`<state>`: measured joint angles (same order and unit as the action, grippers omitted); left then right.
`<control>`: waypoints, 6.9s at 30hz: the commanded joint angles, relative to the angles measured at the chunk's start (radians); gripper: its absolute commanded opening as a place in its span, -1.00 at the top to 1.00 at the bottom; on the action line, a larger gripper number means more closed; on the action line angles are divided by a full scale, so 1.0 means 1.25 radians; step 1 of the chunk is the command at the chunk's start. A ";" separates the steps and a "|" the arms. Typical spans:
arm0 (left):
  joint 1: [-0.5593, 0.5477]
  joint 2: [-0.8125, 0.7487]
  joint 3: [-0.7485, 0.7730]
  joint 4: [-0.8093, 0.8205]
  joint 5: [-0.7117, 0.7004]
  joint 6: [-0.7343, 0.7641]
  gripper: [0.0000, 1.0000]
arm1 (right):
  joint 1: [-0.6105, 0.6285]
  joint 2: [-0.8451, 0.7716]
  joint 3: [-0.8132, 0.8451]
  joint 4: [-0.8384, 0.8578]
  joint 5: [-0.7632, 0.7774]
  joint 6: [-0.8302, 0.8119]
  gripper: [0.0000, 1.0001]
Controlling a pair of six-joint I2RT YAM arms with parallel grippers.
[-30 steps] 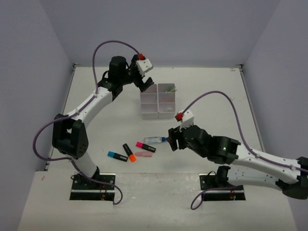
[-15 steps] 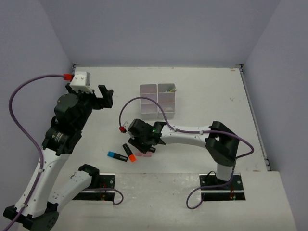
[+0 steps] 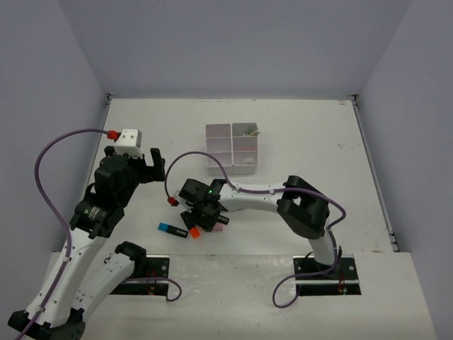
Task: Sort the stationery into containers
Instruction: Pick up the stationery from the center of the board, then place the stationery in the storage box, then pick up the stationery from the center of the board.
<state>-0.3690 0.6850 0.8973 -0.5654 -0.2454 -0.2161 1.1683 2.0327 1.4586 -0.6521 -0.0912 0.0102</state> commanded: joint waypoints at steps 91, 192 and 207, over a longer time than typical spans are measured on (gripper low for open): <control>0.001 -0.128 -0.179 0.110 -0.054 -0.033 -1.00 | -0.419 -0.273 -0.041 0.210 0.226 0.012 1.00; 0.001 -0.068 -0.157 0.078 -0.142 -0.145 -1.00 | -0.386 -0.571 -0.217 0.344 0.203 -0.074 0.25; -0.178 0.301 0.060 0.051 0.296 0.061 -1.00 | -0.431 -0.928 -0.550 0.251 0.227 0.397 -0.98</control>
<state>-0.4221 0.8397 0.8279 -0.4772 0.0955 -0.2591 0.6328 0.9675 0.7507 -0.3620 0.2793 0.4051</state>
